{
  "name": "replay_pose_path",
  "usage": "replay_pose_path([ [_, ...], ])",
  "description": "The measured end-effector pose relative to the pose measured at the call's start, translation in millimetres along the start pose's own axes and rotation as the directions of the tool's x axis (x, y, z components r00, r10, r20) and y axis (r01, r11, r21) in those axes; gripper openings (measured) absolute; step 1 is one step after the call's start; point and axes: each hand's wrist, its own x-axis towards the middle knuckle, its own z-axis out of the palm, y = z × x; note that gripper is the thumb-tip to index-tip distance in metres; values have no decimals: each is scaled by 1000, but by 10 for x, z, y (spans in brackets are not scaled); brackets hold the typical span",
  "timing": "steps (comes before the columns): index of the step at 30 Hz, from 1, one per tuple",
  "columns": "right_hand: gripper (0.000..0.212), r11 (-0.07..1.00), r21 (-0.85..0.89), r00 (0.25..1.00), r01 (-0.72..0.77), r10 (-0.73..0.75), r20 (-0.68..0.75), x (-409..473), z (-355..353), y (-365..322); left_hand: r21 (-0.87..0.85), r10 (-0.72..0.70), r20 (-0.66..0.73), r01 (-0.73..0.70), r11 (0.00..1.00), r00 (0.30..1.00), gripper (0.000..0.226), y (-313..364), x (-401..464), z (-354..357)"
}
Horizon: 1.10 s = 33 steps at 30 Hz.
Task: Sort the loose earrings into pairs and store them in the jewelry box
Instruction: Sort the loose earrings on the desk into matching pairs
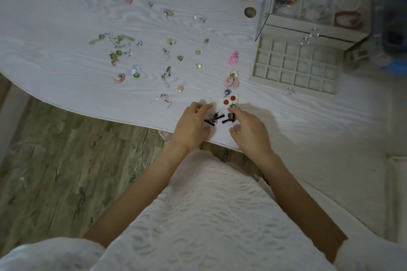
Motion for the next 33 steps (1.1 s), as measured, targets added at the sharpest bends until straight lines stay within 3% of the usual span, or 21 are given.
replay_pose_path([
  [18,35,990,97,995,-104,104,0,90,167,-75,-111,-45,27,48,993,999,42,116,45,114],
  [23,34,998,-50,999,-37,39,38,85,80,-113,-167,-50,48,58,984,998,46,120,-11,32],
  [26,28,946,-296,990,132,-111,87,133,-68,-194,-3,14,192,-14,1000,981,39,7,-44,-199],
  [28,28,921,-323,975,219,-193,111,237,-169,-298,90,27,238,-50,995,971,34,-150,-82,-427],
  [30,28,919,-285,962,272,-250,112,394,-225,-431,98,-18,130,5,995,991,30,-322,-132,-620],
  [33,26,908,-218,933,357,-337,125,734,-150,-676,29,-158,-210,168,985,965,28,-606,-182,-765],
])
